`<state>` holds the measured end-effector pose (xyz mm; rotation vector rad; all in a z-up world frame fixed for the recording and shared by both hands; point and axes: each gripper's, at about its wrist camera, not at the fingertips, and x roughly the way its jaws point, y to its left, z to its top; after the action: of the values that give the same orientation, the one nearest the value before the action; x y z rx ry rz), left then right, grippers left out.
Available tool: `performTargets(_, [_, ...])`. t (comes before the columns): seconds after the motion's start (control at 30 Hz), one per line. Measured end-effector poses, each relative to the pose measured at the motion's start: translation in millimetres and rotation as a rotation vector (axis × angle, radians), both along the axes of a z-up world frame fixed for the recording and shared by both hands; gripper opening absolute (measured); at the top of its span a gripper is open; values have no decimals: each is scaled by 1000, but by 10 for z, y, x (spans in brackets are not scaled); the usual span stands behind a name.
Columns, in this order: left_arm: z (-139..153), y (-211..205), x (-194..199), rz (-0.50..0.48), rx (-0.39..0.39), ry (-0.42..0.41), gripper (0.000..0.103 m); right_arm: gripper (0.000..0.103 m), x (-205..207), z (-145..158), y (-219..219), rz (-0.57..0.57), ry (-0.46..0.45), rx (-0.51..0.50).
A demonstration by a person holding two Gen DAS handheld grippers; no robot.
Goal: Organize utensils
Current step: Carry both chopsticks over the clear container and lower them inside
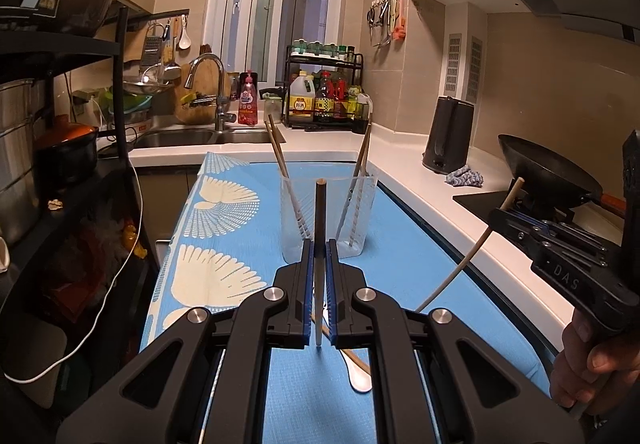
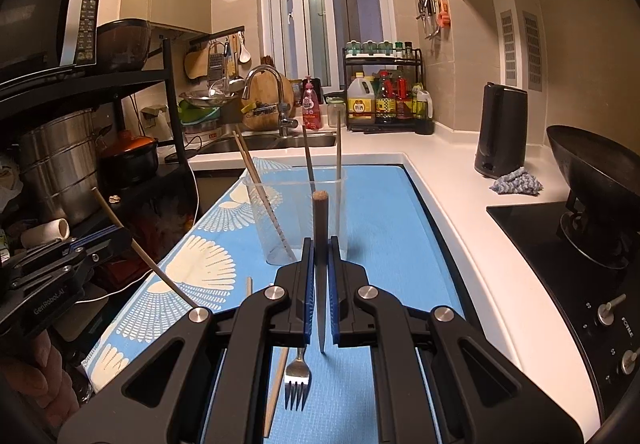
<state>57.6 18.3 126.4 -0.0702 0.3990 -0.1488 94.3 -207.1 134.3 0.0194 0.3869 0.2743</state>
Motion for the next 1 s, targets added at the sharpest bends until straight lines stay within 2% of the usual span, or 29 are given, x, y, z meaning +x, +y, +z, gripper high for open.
performTargets(0.2, [214, 95, 175, -34, -8, 10, 6, 7, 137, 231, -39, 22, -25, 39])
performTargets(0.37, [486, 226, 431, -63, -59, 26, 6, 7, 362, 579, -105, 32, -72, 78])
performTargets(0.57, [905, 324, 725, -78, -80, -17, 6, 7, 692, 1117, -165, 20, -161, 98])
performTargets(0.73, [1202, 347, 991, -86, -98, -63, 6, 7, 982, 1411, -126, 16, -205, 106])
performTargets(0.9, [1331, 342, 1225, -73, -102, -102, 6, 7, 1283, 1478, -20, 21, -219, 109])
performTargets(1.0, [1232, 333, 1469, -71, -108, -71, 6, 7, 1476, 1359, 25, 14, -192, 114])
